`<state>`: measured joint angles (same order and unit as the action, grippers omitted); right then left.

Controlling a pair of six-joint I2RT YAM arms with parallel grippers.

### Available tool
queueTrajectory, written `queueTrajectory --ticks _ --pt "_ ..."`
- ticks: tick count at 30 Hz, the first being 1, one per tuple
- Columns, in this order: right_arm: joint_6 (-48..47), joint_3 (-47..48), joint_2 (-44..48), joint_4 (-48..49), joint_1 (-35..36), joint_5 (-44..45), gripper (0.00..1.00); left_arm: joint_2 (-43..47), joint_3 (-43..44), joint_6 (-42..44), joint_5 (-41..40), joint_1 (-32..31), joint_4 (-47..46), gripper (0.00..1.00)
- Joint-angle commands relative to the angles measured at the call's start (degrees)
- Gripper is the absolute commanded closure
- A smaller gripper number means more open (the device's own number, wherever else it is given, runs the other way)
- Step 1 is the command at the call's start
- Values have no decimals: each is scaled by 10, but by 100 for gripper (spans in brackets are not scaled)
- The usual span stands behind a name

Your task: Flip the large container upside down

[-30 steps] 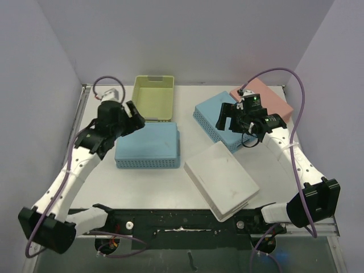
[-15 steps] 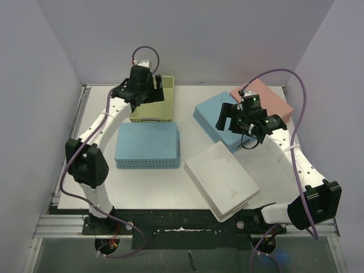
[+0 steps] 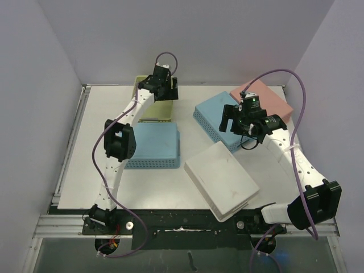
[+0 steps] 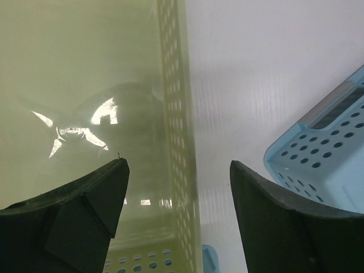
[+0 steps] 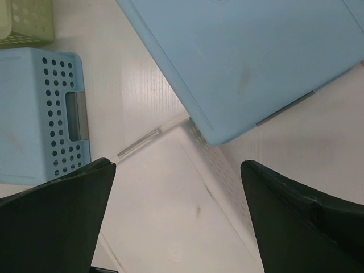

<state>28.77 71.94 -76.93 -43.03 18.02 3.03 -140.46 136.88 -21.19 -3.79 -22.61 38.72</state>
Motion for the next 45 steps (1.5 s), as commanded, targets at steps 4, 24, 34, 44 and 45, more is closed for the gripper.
queueTrajectory --ticks 4,24,34,44,45 --pt "-8 39 -21 18 -3 13 0 -32 30 32 21 -2 -5 35" --pt "-5 48 -21 34 -2 3 0 127 -15 4 221 19 -40 100" --pt "3 12 24 31 -2 8 0 240 -289 -340 515 61 -495 100" --pt "4 7 34 24 -3 15 0 209 -432 -675 530 125 -913 100" --pt "5 7 34 26 -3 15 0 206 -434 -672 530 128 -909 100"
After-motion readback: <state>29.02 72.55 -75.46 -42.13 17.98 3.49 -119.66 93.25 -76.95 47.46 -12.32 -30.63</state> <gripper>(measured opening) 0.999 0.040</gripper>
